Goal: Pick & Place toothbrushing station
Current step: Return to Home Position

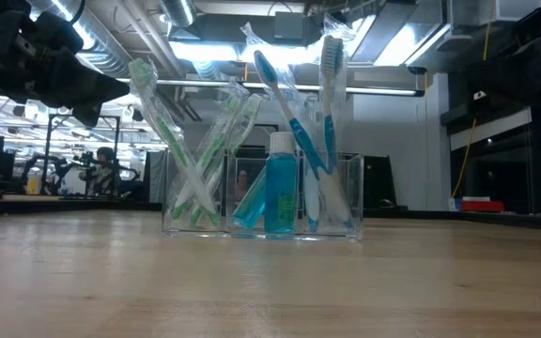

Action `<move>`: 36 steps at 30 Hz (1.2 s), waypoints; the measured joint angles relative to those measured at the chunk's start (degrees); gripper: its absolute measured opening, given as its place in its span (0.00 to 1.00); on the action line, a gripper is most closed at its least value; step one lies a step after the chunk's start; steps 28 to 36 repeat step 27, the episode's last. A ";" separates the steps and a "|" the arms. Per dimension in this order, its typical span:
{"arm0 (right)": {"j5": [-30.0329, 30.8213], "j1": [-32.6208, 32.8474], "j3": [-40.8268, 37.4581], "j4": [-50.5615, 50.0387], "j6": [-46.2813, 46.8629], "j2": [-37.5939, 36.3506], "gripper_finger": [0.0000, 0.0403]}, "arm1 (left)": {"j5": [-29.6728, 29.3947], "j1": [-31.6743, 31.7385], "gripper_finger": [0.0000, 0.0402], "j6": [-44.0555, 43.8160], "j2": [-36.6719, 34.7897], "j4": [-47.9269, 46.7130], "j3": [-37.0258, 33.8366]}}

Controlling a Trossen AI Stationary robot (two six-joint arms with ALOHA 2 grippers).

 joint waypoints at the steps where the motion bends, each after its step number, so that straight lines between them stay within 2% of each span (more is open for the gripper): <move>1: 0.00 0.00 0.00 0.00 -0.01 0.00 0.03 | -0.02 0.00 0.03 -0.02 0.00 -0.02 0.00; 36: -0.02 0.00 0.04 0.00 -0.04 0.00 0.03 | -0.01 0.00 0.03 0.00 0.00 -0.01 0.00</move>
